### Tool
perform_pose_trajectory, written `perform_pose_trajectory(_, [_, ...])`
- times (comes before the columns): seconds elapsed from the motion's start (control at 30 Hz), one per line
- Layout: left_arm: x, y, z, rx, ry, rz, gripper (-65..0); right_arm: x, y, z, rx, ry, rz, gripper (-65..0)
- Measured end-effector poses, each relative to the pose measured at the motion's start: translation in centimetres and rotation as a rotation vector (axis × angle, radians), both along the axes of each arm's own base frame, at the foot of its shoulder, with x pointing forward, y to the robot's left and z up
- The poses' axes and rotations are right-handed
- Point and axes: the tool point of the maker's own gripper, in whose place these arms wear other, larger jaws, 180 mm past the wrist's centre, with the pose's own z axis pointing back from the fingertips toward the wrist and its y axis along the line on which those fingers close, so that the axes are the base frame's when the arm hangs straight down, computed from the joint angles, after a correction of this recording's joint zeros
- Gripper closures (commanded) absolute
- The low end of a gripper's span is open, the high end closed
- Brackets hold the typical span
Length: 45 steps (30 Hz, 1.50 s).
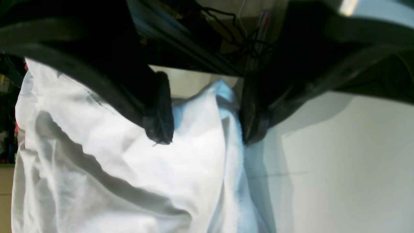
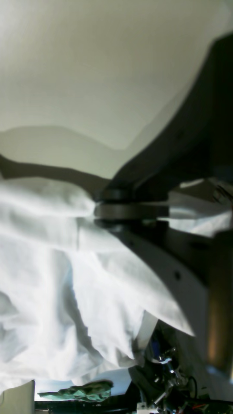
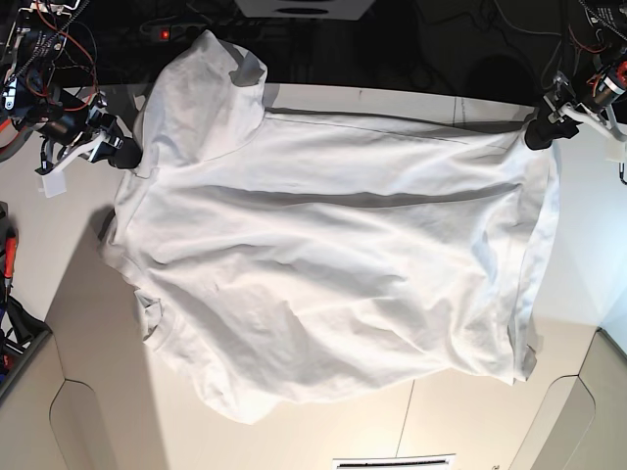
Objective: Layout the t-shirt on the table in an organized manner, then fold the t-shirt properly
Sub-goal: 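Raise the shirt high with both grippers and swing it down onto the table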
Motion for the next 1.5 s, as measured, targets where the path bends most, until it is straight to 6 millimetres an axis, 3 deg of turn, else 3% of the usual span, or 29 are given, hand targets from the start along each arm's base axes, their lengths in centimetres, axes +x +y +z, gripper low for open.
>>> perform_pose_trajectory(0.07, [0.1,-0.1,0.2,-0.015,-0.011,0.005,-7.5,-0.1,0.0,0.0,0.000,0.003,0.003,0.0])
perform_pose_trajectory(0.1, [0.3,-0.2,0.3,-0.027,-0.022,0.010,0.0,-0.1,0.1,-0.1,0.002,0.008,0.007,0.0])
perform_pose_trajectory(0.23, [0.9,-1.0,1.5,-0.101,-0.078,0.010,0.0,-0.2,0.6,0.9,0.001,-0.001,0.057,0.0])
perform_pose_trajectory(0.37, [1.8,-1.3,4.4,-0.232,-0.184,0.025,0.0,1.1,0.6,4.1,-0.071,-0.089,0.121,0.0])
perform_pose_trajectory(0.47, [1.8,-0.3,6.8,-0.252,-0.241,0.018,0.0,2.3,0.7,7.6,-0.154,-0.186,0.169,0.0])
perform_pose_trajectory(0.6, [1.9,2.8,9.9,-0.144,-0.306,0.043,0.0,3.6,1.2,13.0,-0.265,-0.355,0.215,0.0])
perform_pose_trajectory(0.73, [2.4,5.5,14.3,-0.006,-0.385,0.032,0.0,4.0,1.5,17.7,-0.371,-0.497,0.232,0.0])
perform_pose_trajectory(0.9, [3.5,6.7,20.2,0.170,-0.488,-0.028,0.0,4.0,2.1,24.7,-0.511,-0.729,0.212,0.0])
perform_pose_trajectory(0.97, [3.9,6.5,23.0,0.251,-0.540,-0.060,0.0,3.8,1.8,27.2,-0.534,-0.820,0.179,0.0])
perform_pose_trajectory(1.07, [4.5,5.3,27.5,0.382,-0.634,-0.123,0.0,3.7,-0.5,28.1,-0.575,-0.830,0.108,0.0])
perform_pose_trajectory(1.23, [3.9,2.6,35.0,0.632,-0.794,-0.210,0.0,4.1,-3.4,31.9,-0.677,-0.925,0.036,0.0])
perform_pose_trajectory(1.5, [2.5,0.0,41.8,0.865,-0.988,-0.205,0.0,5.2,-4.8,37.4,-0.814,-1.076,0.026,0.0])
